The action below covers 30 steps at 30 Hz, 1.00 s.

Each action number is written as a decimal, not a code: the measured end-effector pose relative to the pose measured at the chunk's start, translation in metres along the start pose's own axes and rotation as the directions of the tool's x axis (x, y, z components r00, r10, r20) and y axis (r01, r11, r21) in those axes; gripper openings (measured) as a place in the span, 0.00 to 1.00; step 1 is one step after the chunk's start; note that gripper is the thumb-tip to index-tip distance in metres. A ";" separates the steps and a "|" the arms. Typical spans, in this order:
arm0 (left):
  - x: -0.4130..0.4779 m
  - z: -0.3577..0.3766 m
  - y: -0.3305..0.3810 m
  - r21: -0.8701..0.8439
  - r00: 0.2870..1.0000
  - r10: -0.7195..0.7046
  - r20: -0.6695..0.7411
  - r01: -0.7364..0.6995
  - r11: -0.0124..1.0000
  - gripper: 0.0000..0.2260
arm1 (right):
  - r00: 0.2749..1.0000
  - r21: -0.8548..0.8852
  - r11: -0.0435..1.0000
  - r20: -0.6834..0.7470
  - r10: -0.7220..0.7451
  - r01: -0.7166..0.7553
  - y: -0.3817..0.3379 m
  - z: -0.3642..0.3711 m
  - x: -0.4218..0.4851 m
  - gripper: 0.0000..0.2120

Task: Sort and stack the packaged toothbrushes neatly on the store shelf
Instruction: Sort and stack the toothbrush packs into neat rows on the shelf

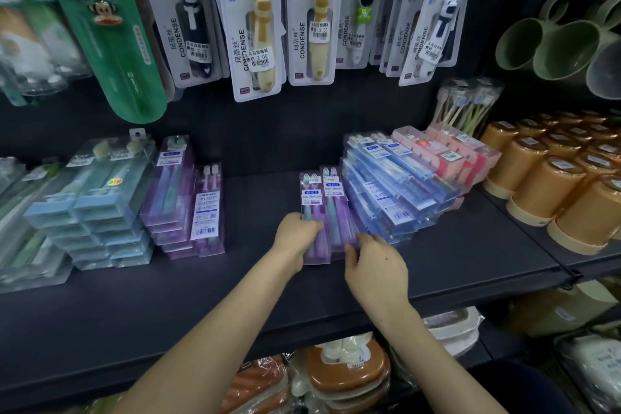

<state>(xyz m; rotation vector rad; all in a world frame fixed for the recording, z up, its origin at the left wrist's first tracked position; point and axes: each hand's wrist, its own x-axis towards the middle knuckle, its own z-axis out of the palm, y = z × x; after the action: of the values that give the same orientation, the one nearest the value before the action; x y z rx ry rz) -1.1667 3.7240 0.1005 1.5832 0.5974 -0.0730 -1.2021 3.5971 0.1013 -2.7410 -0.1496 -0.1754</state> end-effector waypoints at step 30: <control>-0.044 -0.077 -0.029 0.136 0.984 0.171 -0.056 -0.162 0.977 0.12 | 0.820 0.757 0.338 0.565 0.092 -0.560 -0.043 0.018 0.021 0.37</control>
<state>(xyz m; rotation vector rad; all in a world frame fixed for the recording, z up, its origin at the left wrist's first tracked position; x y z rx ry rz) -1.2401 3.7814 0.1008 1.7637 0.5179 0.0687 -1.1854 3.6450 0.1037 -1.5518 0.1885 0.5222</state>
